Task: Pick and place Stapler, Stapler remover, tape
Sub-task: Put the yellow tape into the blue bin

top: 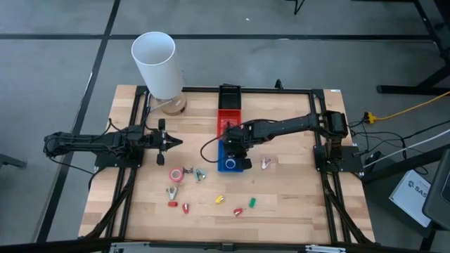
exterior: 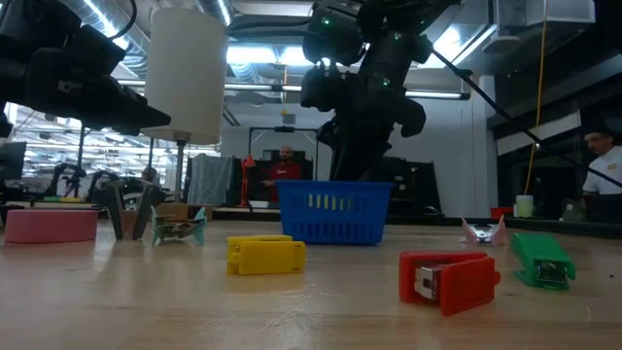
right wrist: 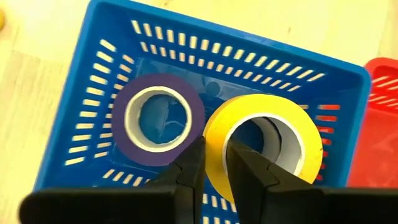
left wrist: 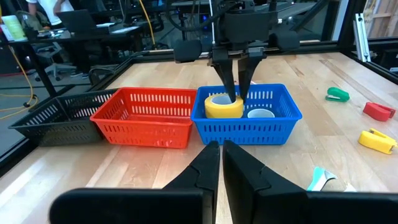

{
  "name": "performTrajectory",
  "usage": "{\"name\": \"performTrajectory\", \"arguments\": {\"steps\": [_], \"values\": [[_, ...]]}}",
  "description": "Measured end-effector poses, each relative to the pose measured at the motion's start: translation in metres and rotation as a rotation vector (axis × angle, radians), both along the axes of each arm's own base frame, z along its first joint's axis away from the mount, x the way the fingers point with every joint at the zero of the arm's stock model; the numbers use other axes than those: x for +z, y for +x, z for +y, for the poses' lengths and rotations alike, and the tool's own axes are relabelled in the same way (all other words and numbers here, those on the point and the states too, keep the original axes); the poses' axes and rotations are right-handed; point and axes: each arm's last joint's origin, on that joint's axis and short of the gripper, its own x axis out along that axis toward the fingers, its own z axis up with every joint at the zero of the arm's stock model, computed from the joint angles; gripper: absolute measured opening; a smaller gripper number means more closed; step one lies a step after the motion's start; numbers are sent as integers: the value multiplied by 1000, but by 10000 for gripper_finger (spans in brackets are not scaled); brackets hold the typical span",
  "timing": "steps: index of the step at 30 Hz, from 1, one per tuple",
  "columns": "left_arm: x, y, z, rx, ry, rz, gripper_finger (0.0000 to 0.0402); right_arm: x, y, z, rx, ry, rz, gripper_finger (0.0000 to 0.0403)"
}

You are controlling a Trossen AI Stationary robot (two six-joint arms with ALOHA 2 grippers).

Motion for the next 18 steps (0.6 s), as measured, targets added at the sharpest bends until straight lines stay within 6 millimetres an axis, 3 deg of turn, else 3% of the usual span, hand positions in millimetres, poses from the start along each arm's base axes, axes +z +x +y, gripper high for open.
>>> {"name": "performTrajectory", "arguments": {"steps": [18], "values": [[0, 0, 0, 0, 0, 0, 17, 0, 0, 0, 5, 14, 2, 64]]}}
